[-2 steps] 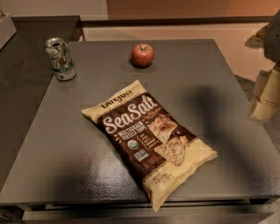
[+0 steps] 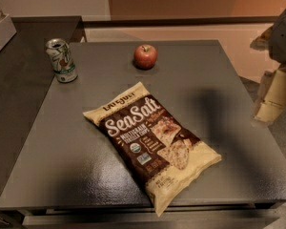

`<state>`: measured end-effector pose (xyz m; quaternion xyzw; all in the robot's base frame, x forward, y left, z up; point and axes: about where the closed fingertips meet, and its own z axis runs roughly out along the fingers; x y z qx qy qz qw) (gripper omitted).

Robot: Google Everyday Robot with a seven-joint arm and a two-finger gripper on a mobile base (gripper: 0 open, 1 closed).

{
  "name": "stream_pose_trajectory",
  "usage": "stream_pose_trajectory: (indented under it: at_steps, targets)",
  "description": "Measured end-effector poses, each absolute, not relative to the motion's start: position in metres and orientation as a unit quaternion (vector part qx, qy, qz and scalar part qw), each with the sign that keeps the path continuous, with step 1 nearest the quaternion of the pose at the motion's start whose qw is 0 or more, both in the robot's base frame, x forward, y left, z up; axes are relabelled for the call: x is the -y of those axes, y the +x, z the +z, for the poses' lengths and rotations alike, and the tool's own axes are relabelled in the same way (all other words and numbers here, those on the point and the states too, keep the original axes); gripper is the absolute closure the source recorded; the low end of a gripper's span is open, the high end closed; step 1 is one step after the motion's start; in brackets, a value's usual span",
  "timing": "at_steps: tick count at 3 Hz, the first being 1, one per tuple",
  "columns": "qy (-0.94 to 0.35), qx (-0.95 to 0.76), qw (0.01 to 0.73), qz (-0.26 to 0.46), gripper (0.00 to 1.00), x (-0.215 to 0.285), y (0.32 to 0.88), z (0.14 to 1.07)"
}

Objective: Pick brown chip bag

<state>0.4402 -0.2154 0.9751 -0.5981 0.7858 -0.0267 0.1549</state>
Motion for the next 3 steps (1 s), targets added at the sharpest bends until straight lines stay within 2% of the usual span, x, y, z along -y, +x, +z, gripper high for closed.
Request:
stream_pose_trajectory:
  at_steps: [1,2,3]
  targets:
    - [-0.573,-0.808,0.138,0.004,0.00,0.185,0.445,0.960]
    - [-0.529,-0.840,0.118,0.041,0.00,0.124,0.459,0.931]
    - [-0.518,-0.847,0.113,0.049,0.00,0.106,0.463,0.923]
